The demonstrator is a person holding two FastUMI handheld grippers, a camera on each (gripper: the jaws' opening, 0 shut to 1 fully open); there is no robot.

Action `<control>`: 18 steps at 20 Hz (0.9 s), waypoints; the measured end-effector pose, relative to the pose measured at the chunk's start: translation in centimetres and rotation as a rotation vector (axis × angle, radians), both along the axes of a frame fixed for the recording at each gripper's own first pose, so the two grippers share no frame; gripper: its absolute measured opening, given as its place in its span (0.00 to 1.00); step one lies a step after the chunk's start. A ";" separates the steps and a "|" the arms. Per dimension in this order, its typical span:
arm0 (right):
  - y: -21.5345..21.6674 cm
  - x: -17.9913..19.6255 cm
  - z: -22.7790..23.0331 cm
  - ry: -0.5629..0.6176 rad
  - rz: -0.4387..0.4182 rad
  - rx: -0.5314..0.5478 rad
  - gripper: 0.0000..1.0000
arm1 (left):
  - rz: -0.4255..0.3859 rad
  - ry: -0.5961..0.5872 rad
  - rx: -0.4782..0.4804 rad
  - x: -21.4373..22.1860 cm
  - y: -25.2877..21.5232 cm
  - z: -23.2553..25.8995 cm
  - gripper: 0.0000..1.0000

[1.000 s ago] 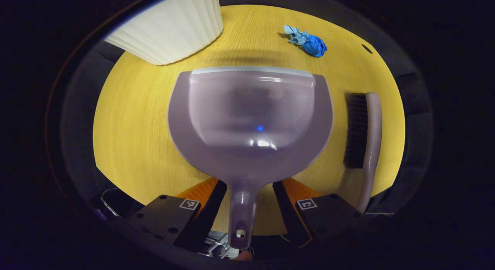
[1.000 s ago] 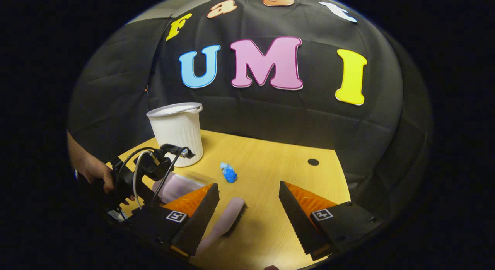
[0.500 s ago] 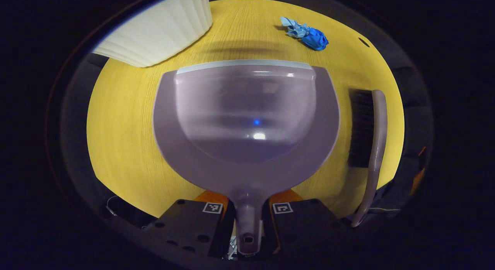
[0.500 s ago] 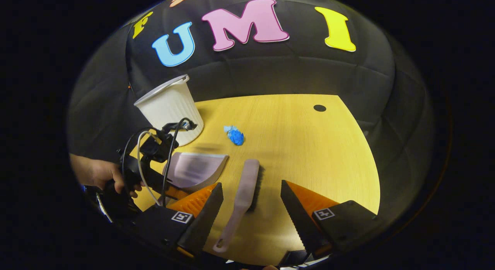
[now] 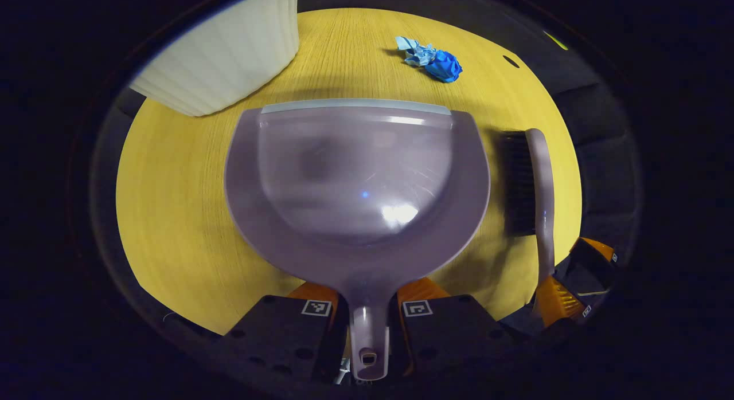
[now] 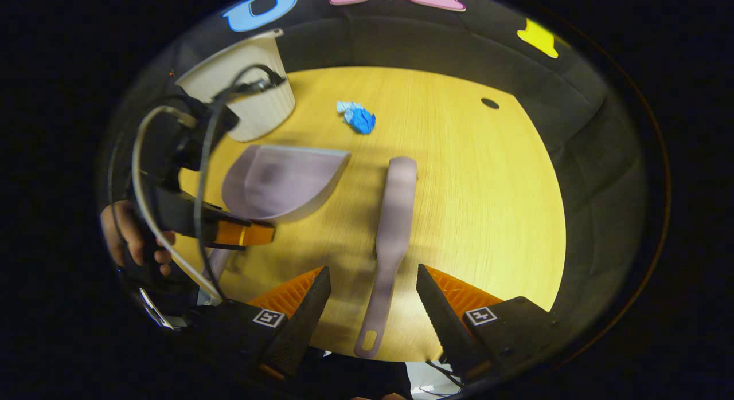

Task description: Pick up the small broom and dustpan from the desktop, sweep the trash into the dustpan with the broom, and then empty the trash into the garbage bin.

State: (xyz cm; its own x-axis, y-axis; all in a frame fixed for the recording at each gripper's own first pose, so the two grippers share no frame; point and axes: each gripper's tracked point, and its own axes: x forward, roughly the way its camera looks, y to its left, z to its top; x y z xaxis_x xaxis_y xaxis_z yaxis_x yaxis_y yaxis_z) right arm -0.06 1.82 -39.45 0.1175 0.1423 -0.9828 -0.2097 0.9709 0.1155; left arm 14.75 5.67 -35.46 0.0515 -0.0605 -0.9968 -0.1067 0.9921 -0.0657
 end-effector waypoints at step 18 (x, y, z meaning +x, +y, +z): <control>-0.9 -0.4 -5.2 0.416 -0.185 -0.095 0.21 | -0.091 -0.036 -0.069 0.0 0.6 0.2 0.29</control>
State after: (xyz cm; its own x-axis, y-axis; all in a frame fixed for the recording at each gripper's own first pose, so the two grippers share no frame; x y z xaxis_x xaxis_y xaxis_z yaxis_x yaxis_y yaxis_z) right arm -0.46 0.95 -44.67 -0.2743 0.0631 -0.9596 0.0129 0.9980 0.0619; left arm 14.71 6.30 -35.25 0.0786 -0.1354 -0.9877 -0.0130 0.9905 -0.1368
